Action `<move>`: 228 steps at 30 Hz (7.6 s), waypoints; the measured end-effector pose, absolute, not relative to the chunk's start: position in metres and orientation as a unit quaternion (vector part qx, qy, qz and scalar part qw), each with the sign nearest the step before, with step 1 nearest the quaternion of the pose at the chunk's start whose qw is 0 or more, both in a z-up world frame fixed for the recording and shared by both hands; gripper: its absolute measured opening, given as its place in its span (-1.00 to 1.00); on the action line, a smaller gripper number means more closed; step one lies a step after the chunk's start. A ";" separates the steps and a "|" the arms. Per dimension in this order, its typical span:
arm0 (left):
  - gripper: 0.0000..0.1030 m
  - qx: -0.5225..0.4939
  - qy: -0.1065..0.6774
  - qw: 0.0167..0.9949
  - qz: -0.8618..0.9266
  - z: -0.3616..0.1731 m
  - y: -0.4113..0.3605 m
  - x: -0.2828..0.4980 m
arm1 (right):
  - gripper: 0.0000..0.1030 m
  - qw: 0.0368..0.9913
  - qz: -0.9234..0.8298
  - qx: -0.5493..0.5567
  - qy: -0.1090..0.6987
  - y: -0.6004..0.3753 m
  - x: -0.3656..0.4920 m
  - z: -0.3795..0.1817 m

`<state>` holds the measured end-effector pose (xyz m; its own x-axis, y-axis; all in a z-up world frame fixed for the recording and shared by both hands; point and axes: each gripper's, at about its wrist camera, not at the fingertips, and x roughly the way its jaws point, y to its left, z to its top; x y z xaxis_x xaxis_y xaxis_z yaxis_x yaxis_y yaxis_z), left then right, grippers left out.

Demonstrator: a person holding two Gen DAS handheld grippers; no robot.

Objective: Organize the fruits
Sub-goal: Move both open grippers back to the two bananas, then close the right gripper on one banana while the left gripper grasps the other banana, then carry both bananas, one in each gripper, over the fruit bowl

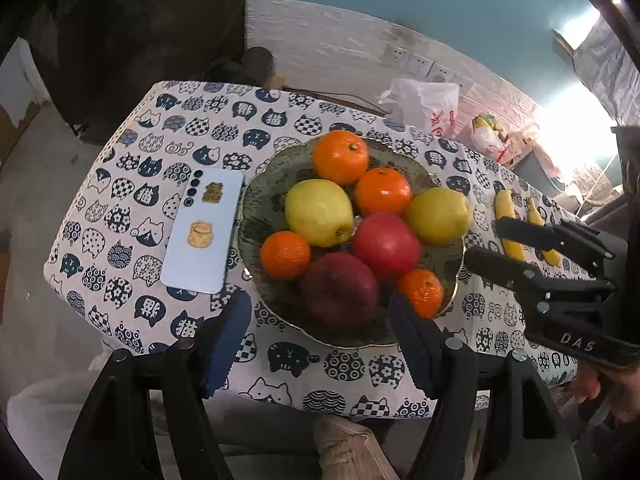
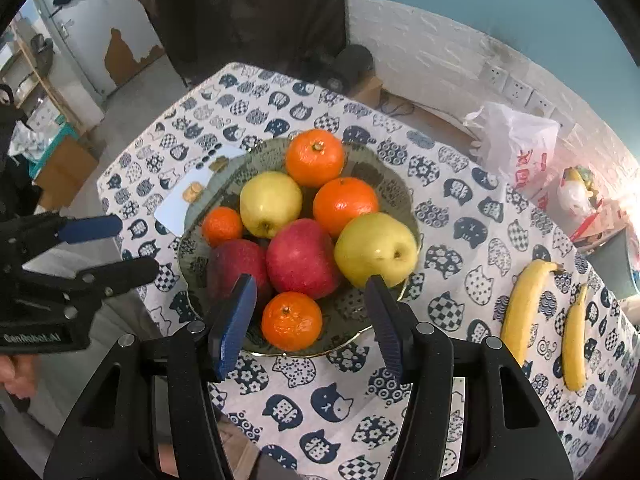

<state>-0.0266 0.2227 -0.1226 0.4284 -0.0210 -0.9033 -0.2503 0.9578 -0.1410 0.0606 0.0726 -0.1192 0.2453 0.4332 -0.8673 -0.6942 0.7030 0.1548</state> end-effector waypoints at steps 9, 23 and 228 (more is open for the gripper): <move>0.41 -0.104 0.530 0.840 0.049 -0.113 0.194 -0.015 | 0.19 0.797 0.346 -0.110 0.483 0.039 0.069 -0.099; 0.43 -0.061 0.524 0.850 0.008 -0.095 0.132 0.006 | 0.19 0.818 0.315 -0.088 0.473 -0.022 0.077 -0.085; 0.18 -0.147 0.543 0.820 0.106 -0.139 0.235 0.024 | -0.31 0.743 0.427 -0.085 0.509 0.097 0.101 -0.135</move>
